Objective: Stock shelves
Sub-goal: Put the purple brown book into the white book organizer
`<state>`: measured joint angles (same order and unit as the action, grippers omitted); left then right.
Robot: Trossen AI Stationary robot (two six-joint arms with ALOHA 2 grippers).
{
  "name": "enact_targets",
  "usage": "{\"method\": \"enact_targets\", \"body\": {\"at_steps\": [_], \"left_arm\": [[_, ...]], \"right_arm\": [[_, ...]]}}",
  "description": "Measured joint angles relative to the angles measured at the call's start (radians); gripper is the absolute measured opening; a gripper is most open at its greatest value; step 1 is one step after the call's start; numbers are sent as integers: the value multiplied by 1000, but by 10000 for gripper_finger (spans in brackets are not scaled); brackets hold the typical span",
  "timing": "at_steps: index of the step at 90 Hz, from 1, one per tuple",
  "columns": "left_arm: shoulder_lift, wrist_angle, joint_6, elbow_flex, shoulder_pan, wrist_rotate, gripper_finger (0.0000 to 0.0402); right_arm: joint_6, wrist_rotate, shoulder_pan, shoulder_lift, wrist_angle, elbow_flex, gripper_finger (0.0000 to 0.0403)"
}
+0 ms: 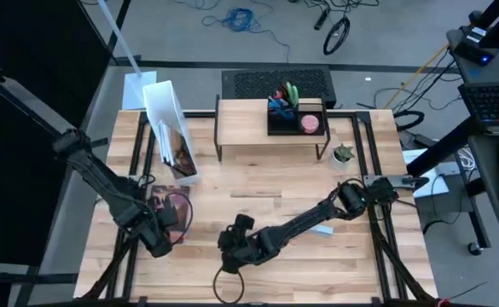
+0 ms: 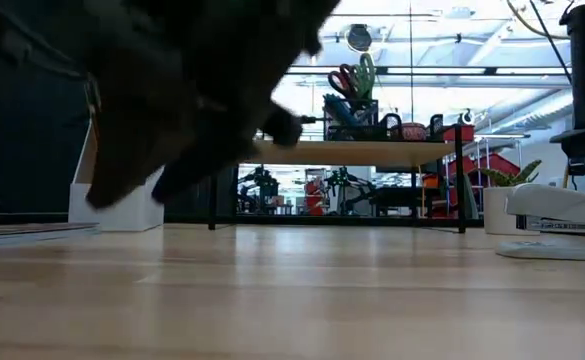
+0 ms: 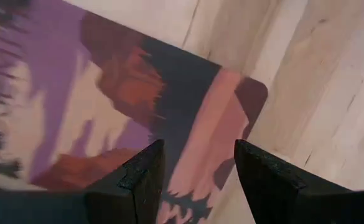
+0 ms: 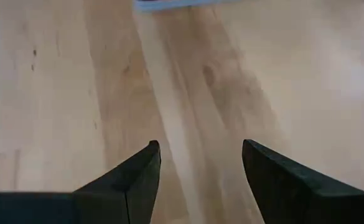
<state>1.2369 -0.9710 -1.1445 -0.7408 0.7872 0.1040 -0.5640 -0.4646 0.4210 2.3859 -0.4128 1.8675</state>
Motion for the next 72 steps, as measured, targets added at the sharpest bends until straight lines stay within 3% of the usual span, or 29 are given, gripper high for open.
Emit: {"method": "enact_targets", "body": {"at_steps": [22,46,72], "left_arm": [[0,160,45,105,0,-67,180],[30,350,91,190,0,-57,180],[126,610,193,190,-1,20,180]], "right_arm": [[10,41,-3,0,323,-186,206],[56,-34,-3,-1,331,-192,206],[52,-31,-17,-1,332,-191,206]]}}
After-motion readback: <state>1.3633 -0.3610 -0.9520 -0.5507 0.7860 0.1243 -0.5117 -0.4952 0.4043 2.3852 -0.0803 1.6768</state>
